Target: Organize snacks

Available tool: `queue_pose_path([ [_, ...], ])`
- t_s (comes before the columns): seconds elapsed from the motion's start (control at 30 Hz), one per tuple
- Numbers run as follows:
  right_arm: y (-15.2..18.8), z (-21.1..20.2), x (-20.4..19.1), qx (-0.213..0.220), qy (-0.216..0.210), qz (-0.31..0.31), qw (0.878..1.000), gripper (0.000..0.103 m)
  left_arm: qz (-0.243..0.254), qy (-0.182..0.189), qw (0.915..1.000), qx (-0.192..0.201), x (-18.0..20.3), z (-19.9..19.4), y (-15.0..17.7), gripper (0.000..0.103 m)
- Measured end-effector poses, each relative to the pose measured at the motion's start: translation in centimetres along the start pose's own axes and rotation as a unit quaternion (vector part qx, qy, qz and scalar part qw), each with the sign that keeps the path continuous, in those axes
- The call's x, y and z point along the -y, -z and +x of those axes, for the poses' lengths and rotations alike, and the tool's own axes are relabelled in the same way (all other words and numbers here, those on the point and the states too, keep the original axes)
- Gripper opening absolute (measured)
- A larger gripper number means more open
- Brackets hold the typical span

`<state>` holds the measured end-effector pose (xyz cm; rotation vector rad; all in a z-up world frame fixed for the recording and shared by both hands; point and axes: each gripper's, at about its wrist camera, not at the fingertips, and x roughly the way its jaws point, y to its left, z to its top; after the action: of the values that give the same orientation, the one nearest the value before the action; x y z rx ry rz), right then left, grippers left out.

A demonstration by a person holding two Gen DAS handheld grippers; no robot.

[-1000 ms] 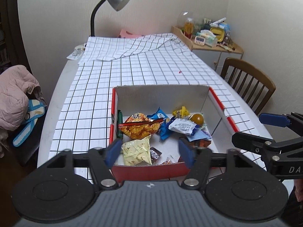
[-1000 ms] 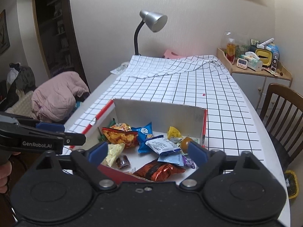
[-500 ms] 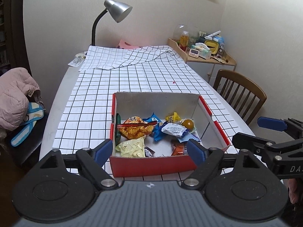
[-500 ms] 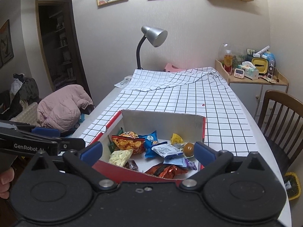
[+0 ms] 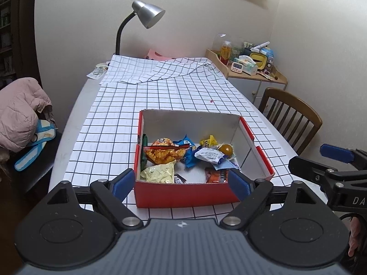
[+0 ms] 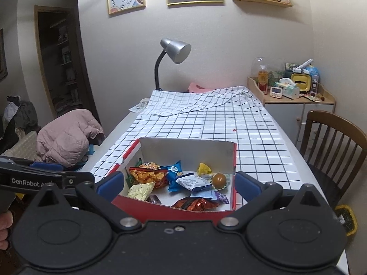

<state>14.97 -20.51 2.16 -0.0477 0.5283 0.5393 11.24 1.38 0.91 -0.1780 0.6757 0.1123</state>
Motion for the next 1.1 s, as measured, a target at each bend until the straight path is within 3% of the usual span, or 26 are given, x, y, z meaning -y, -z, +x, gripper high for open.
queue_pose_path([
  [0.23,0.07,-0.28,-0.35,0.01,-0.011,-0.007,1.0,0.103,0.001,-0.001,1.0,0.002,0.3,-0.28,0.21,0.088],
  [0.7,0.27,-0.44,0.03,0.022,0.009,0.017,1.0,0.103,-0.008,-0.011,0.9999,0.007,0.27,-0.63,0.32,0.088],
  [1.1,0.52,-0.18,-0.34,0.009,0.019,0.02,1.0,0.103,-0.01,-0.012,0.9999,0.007,0.4,-0.89,0.57,0.088],
])
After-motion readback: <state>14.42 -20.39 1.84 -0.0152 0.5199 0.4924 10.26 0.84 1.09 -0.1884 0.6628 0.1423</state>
